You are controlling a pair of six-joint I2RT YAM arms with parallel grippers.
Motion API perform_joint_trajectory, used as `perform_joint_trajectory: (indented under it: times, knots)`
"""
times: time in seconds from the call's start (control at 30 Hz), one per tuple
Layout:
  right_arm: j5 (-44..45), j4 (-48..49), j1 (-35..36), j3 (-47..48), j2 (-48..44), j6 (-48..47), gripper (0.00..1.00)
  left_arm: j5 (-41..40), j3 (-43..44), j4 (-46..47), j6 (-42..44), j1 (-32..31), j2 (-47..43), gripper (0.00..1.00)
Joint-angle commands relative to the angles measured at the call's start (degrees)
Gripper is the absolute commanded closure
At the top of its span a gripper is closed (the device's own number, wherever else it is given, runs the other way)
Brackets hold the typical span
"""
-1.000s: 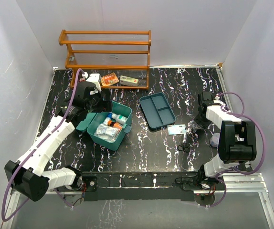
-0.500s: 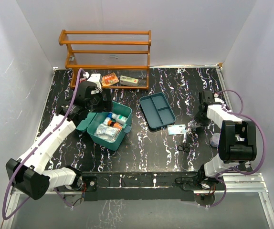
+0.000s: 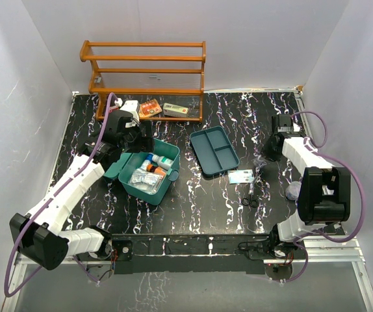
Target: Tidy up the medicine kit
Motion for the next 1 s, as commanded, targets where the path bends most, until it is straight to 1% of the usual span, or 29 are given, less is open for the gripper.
perform_joint_trajectory:
  times: [0.0,0.13,0.23,0.4,0.5,0.63,0.73,0.97]
  knots:
    - [-2.3,2.2,3.5,5.3,0.0,-2.3,0.84,0.4,2.1,0.3,0.4,0.2,-0.4,0.19]
    - [-2.3,1.6,9.1,10.0,2.8,-2.4,0.83,0.6,2.8,0.3,0.4,0.2,0.0,0.19]
    - [-2.2,2.9,13.8,13.7,5.1,-3.2,0.82,0.7,3.2,0.2,0.3,0.2,0.1,0.19]
    - [-2.6,5.3,18.9,20.9,12.4,-6.0,0.82,0.4,3.5,-0.3,0.5,0.2,-0.1,0.19]
    - [-2.1,6.0,19.7,25.4,17.6,-10.1,0.82,0.2,4.1,-0.9,0.8,0.2,0.0,0.19]
    - [-2.1,5.5,19.9,30.6,23.6,-19.2,0.79,0.0,4.4,-1.4,0.8,0.2,0.0,0.19]
    - [-3.7,6.1,19.9,32.7,26.4,-24.7,0.79,0.0,4.5,-1.7,0.4,0.2,0.0,0.19]
    - [-7.7,6.6,20.0,36.8,31.2,-32.4,0.77,0.0,5.2,-2.0,-0.2,0.2,1.0,0.19]
